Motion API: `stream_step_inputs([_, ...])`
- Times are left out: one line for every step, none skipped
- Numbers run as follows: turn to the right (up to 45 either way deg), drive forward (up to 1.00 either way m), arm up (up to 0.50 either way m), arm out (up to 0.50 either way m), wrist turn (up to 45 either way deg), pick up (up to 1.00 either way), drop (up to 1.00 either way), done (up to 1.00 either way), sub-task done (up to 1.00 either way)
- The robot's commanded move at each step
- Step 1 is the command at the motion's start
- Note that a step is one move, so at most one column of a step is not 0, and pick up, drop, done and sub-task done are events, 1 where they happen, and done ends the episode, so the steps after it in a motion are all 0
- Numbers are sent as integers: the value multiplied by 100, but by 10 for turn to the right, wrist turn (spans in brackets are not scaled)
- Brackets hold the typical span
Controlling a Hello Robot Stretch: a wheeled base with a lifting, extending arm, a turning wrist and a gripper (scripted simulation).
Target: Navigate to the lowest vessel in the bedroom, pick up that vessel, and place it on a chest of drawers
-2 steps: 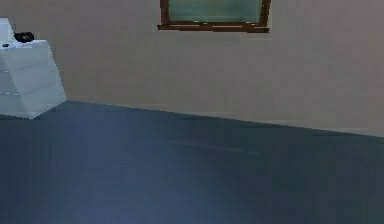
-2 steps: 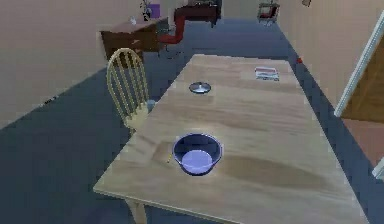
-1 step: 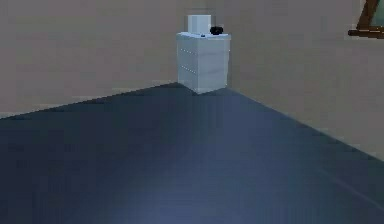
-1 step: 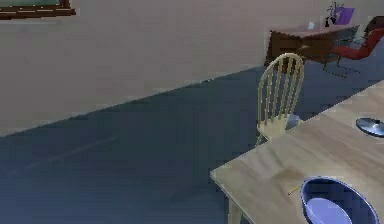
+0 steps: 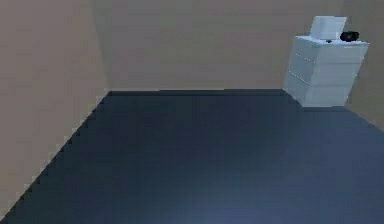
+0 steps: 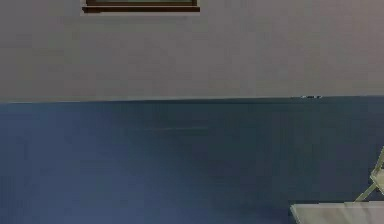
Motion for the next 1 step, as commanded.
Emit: stream_step_inputs([0, 20, 0, 0, 0, 0, 0, 0, 0])
